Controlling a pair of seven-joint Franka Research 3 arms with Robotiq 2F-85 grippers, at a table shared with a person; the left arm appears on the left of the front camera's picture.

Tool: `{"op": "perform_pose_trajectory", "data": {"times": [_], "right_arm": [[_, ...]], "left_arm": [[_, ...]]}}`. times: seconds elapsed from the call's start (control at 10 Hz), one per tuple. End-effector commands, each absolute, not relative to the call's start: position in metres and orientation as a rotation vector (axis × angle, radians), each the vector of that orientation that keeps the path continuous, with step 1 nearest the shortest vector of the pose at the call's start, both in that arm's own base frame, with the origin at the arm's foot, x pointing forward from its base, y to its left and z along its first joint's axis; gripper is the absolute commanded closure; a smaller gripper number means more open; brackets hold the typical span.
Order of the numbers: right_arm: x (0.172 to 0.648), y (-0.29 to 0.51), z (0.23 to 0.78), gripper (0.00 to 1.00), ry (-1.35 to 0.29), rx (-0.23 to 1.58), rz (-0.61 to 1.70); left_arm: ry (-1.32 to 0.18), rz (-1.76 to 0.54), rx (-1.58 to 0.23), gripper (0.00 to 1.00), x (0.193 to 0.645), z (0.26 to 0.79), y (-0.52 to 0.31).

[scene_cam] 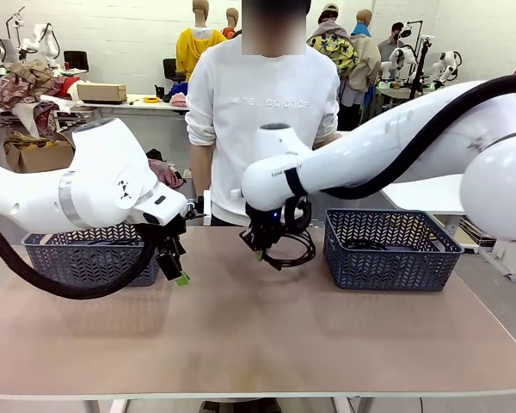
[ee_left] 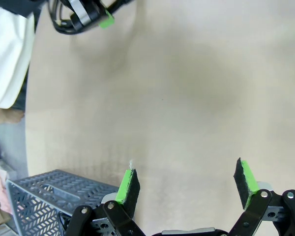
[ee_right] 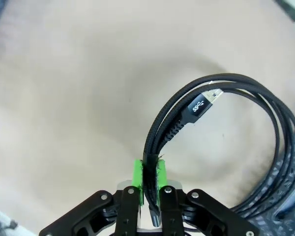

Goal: Organize the cables according to human instructions.
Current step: Pick up a bundle of cables and place it in the basket indicated by the human.

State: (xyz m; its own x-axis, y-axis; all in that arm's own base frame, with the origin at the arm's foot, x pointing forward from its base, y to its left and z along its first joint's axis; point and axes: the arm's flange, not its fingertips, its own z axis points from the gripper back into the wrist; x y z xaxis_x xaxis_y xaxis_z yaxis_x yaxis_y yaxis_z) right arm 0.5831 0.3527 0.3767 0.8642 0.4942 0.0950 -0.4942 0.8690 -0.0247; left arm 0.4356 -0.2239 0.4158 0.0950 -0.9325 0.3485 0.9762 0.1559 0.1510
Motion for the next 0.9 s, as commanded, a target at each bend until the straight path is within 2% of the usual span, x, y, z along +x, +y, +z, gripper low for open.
{"op": "perform_pose_trajectory", "data": {"times": [0.0,0.5,0.8], "right_arm": [[0.578,0.34,0.419,1.0,-0.067,0.015,0.719],[0.568,0.266,0.502,1.0,0.02,-0.03,1.119],[0.581,0.212,0.512,1.0,0.026,0.007,1.277]], "left_arm": [[-0.403,-1.42,-0.131,0.0,0.435,0.416,-0.223],[-0.403,-1.42,-0.131,0.0,0.435,0.416,-0.223],[-0.403,-1.42,-0.131,0.0,0.435,0.416,-0.223]]}}
